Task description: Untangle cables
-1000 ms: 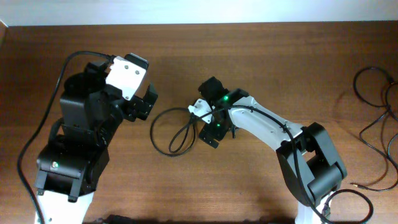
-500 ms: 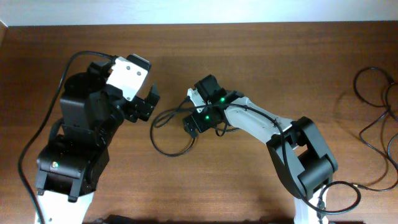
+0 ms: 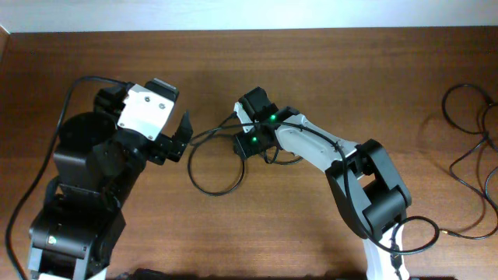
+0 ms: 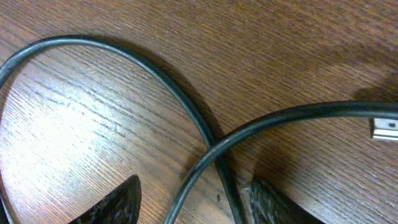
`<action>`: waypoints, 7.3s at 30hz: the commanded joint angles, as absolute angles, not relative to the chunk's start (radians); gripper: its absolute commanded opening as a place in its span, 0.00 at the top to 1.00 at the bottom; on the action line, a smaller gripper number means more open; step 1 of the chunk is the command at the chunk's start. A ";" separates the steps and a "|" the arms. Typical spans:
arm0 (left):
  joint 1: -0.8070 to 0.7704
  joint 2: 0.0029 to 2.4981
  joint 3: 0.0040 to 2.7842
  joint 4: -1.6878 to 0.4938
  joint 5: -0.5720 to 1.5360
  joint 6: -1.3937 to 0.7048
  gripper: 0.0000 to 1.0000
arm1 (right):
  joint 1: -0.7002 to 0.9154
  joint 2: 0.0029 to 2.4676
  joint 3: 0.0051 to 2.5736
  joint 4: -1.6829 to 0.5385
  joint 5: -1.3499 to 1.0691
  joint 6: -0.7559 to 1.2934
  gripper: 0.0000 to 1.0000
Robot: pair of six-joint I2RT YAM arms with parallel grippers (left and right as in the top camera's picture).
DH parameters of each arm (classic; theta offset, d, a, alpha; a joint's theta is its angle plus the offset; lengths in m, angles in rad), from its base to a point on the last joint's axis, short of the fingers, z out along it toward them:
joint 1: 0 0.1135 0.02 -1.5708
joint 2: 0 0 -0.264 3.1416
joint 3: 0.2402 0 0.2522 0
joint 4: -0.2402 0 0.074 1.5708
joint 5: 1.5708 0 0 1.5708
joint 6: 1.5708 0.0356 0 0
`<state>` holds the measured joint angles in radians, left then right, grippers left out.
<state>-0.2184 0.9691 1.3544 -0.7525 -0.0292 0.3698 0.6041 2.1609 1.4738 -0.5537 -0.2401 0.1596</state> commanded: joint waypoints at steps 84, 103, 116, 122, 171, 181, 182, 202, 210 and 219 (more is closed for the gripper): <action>-0.215 1.024 1.374 -0.829 0.135 0.353 0.01 | -0.387 2.073 1.757 -1.515 -0.059 1.003 0.01; -0.215 1.024 1.374 -0.884 0.135 0.353 0.01 | -0.428 2.071 1.333 -1.004 0.165 0.534 0.96; -0.215 1.024 1.374 -0.903 0.135 0.353 0.01 | -0.844 2.070 1.424 -1.027 -0.376 0.336 0.67; -0.215 1.024 1.374 -0.904 0.135 0.353 0.01 | -0.694 2.057 1.784 -1.386 0.061 0.490 0.62; -0.215 0.605 1.374 -1.039 0.136 0.326 0.01 | -0.187 0.006 1.225 -1.312 -0.538 -0.612 0.01; -0.215 0.605 1.374 -1.039 0.135 0.326 0.01 | -0.199 0.006 0.282 -0.147 -0.277 -0.030 0.01; -0.215 0.605 1.374 -1.039 0.135 0.326 0.01 | -0.199 0.006 0.244 -0.114 -0.240 -0.017 0.01; -0.215 0.605 1.374 -1.079 0.132 0.326 0.01 | -0.197 0.019 0.039 -0.142 -0.128 0.094 0.01; -0.215 0.605 1.374 -1.078 0.132 0.326 0.01 | 0.042 0.004 0.039 -0.142 -0.122 0.094 0.01; -0.215 0.605 1.014 -0.782 0.344 0.035 0.01 | 0.046 0.005 0.039 -0.142 -0.122 0.094 0.01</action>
<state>-0.2165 0.6029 1.1412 -0.8932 0.1921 0.2085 0.0376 0.0139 0.0483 -0.1436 -0.1238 0.0837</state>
